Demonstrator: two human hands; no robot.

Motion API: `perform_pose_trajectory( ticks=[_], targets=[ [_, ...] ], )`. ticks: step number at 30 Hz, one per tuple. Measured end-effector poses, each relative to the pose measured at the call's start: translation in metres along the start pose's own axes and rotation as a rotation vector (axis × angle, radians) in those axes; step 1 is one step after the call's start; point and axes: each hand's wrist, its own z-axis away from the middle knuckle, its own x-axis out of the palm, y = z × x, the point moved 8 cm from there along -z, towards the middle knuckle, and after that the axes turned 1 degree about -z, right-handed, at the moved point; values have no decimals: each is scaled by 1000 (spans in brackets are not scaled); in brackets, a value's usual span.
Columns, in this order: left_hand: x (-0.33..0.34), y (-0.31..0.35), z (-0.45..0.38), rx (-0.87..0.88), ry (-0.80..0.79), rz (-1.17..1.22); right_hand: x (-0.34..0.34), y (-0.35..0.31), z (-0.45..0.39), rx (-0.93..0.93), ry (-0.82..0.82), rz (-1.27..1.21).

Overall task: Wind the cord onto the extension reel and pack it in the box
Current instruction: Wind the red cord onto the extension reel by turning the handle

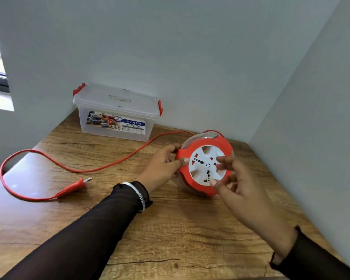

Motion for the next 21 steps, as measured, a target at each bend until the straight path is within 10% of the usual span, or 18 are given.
perform_pose_trajectory(
  ticks=[4,7,13,21],
  targets=[
    [0,5,3,1,-23,35,18,-29,-11,-597,-223,892],
    [1,9,4,4,-61,102,35,-15,-16,-678,-437,1205],
    [4,19,6,88,-82,59,47,-3,-37,-758,-508,1348],
    [0,22,9,141,77,-42,38,4,-44,-615,-124,1174]
  ],
)
